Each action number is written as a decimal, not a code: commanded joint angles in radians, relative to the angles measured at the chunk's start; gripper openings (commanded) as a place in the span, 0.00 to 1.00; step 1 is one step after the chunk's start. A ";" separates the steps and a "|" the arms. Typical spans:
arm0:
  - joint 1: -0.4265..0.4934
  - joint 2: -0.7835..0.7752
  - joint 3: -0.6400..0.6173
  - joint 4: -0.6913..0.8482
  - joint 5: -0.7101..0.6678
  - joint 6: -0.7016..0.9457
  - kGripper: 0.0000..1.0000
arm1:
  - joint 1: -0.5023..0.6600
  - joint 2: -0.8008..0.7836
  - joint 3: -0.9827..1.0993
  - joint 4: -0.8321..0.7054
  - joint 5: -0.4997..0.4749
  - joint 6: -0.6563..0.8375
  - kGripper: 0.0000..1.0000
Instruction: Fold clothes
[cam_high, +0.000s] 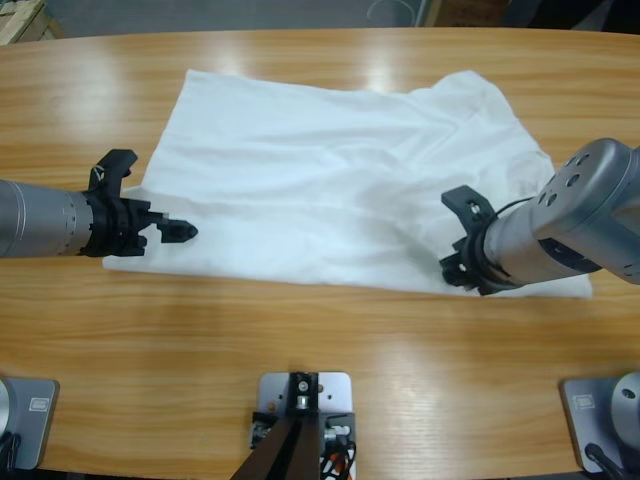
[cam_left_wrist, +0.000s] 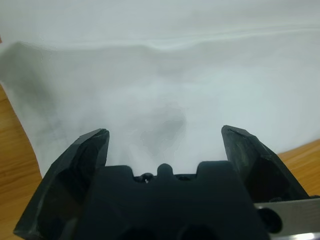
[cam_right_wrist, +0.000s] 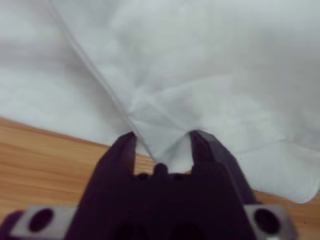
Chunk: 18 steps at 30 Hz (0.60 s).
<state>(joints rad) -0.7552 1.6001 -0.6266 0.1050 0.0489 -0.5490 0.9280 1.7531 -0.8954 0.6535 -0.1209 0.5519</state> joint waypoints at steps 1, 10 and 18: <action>-0.017 0.046 0.001 0.013 0.006 -0.017 0.87 | 0.037 -0.063 0.005 0.011 -0.031 -0.044 0.00; -0.035 0.046 0.015 0.013 0.005 -0.031 0.87 | 0.037 -0.058 -0.027 0.014 0.084 -0.053 0.00; -0.055 0.062 0.013 0.007 0.005 -0.038 0.87 | 0.037 0.012 -0.184 0.081 0.120 -0.052 0.00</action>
<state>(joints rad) -0.7880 1.6100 -0.6264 0.1050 0.0489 -0.5739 0.9522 1.7060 -0.9727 0.6772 -0.0454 0.5145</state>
